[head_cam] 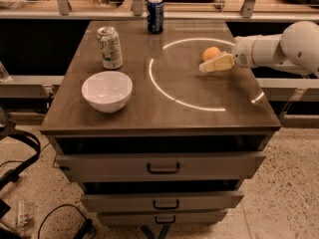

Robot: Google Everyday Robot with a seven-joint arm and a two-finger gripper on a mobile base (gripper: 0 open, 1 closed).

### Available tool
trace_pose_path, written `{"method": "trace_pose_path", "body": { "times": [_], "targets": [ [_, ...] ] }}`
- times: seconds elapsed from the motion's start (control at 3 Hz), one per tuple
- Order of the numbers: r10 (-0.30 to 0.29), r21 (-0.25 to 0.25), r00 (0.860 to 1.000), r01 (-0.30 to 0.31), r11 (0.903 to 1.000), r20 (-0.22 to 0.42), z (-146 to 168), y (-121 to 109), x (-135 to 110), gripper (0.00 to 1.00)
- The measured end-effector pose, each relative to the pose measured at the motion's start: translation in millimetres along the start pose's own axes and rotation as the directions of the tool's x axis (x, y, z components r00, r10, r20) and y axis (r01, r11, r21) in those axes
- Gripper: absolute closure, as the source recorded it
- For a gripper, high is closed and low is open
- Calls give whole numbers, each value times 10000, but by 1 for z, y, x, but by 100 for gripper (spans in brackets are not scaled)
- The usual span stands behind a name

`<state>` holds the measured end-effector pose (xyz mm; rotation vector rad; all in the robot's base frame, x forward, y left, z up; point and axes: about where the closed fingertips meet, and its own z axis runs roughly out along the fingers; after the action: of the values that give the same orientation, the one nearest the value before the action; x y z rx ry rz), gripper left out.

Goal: Place orange into white bowl

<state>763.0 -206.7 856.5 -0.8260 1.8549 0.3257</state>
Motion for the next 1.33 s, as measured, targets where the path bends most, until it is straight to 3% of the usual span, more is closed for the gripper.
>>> {"method": "trace_pose_path", "body": {
  "times": [0.33, 1.33],
  "targets": [
    [184, -271, 9994, -177, 9995, 277, 15, 7, 0, 15],
    [374, -506, 9985, -353, 9981, 402, 32, 17, 1, 85]
  ]
}}
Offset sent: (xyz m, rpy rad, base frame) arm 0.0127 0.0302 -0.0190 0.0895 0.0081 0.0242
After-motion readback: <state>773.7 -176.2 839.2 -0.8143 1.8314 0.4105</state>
